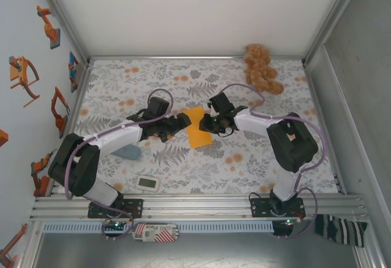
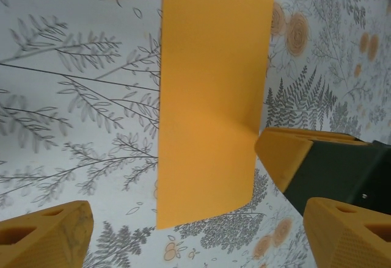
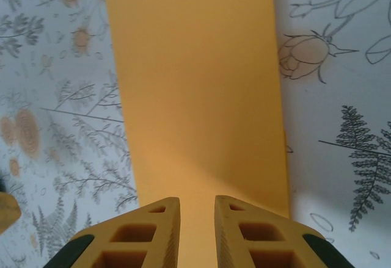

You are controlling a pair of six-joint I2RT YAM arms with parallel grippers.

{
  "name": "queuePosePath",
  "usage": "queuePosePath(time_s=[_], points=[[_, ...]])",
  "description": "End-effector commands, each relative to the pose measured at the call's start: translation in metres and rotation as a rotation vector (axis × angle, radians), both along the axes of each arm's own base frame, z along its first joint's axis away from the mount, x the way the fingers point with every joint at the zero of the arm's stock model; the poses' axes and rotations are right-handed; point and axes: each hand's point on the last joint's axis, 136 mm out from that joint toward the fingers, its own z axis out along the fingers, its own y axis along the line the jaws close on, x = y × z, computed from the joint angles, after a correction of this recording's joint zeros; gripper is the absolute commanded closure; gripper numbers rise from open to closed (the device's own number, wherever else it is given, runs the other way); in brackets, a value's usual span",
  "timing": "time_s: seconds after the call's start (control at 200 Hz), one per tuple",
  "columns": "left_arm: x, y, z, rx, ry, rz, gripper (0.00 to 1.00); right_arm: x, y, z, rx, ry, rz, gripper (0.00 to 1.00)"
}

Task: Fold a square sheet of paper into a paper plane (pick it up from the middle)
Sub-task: Third fold the triangle at the center of the table.

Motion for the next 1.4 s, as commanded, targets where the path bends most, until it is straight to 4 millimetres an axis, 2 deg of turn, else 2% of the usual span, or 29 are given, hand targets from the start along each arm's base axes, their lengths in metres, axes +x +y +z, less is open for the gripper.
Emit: queuePosePath(time_s=[0.0, 0.1, 0.295, 0.556, 0.781, 1.147, 1.397], points=[[-0.001, -0.016, -0.010, -0.066, 0.041, 0.012, 0.17, 0.009, 0.003, -0.003, 0.016, 0.013, -0.026, 0.79], [-0.005, -0.027, -0.018, -0.081, 0.066, -0.005, 0.25, 0.005, -0.003, -0.017, -0.008, 0.039, -0.035, 0.79], [-0.010, -0.031, -0.034, -0.051, 0.111, -0.023, 0.38, -0.006, -0.020, -0.043, -0.055, 0.116, -0.075, 0.79], [-0.013, -0.038, -0.046, -0.023, 0.158, -0.046, 0.53, -0.012, -0.025, -0.052, -0.058, 0.149, -0.079, 0.81], [-0.017, -0.040, -0.049, -0.032, 0.179, -0.058, 0.59, -0.012, -0.026, -0.052, -0.054, 0.153, -0.081, 0.81], [-0.018, -0.047, -0.055, -0.048, 0.208, -0.075, 0.59, -0.013, -0.026, -0.052, -0.049, 0.163, -0.082, 0.82], [-0.011, -0.063, -0.041, -0.147, 0.170, -0.118, 0.62, -0.013, -0.026, -0.052, -0.048, 0.163, -0.083, 0.82]])
